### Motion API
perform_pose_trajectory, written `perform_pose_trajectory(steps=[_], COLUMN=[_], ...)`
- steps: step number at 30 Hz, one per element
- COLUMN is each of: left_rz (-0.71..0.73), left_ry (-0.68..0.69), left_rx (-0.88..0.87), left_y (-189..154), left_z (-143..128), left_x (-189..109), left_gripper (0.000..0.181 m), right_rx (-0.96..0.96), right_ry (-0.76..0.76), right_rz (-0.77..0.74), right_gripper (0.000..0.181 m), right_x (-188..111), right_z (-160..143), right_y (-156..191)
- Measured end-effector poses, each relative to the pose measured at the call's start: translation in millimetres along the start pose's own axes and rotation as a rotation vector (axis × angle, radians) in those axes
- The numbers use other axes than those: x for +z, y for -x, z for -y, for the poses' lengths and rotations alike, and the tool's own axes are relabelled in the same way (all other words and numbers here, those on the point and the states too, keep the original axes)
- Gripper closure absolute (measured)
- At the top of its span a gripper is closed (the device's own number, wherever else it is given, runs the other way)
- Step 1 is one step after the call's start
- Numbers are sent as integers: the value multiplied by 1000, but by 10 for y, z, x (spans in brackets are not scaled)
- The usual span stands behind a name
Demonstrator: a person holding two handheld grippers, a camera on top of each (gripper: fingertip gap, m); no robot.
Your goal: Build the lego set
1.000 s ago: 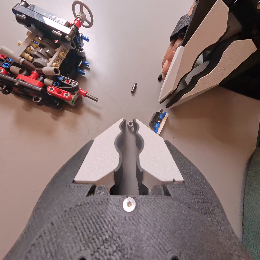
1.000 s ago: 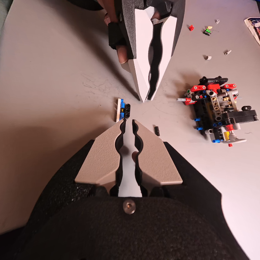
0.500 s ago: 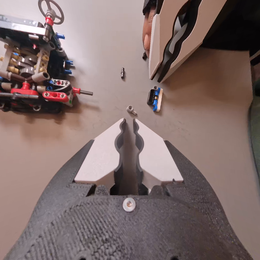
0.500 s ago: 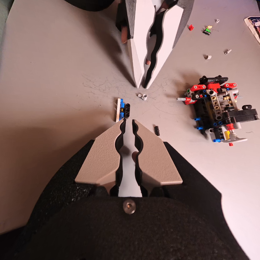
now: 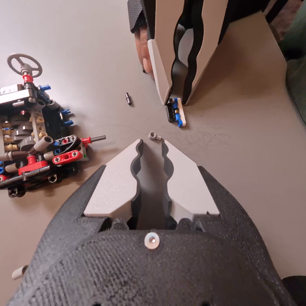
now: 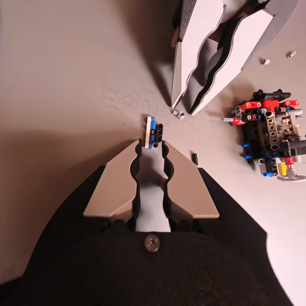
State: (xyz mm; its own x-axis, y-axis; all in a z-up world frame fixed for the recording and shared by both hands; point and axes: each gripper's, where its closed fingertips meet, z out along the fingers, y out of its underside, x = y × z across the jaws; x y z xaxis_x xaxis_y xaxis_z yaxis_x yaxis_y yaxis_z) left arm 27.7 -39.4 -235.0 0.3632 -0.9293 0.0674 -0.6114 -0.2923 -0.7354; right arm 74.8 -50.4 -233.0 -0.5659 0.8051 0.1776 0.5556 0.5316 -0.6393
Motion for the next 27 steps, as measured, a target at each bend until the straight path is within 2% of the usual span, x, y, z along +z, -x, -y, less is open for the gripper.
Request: perform_pose_trajectory(steps=[15,21,27], left_rz=[-83,-64,-55], left_ry=[15,6,-41], left_rx=[-6,-11,-36], left_y=[-269,-238,-165], left_z=[6,0,63], left_x=[24,9,-25], left_gripper=[157,156,164], right_rx=[30,17,9], right_ry=[12,21,23], right_rz=[-51,-50,-45], right_gripper=[163,163,163], right_x=[100,85,71], right_z=[86,66,46], right_y=[-100,-114,-122])
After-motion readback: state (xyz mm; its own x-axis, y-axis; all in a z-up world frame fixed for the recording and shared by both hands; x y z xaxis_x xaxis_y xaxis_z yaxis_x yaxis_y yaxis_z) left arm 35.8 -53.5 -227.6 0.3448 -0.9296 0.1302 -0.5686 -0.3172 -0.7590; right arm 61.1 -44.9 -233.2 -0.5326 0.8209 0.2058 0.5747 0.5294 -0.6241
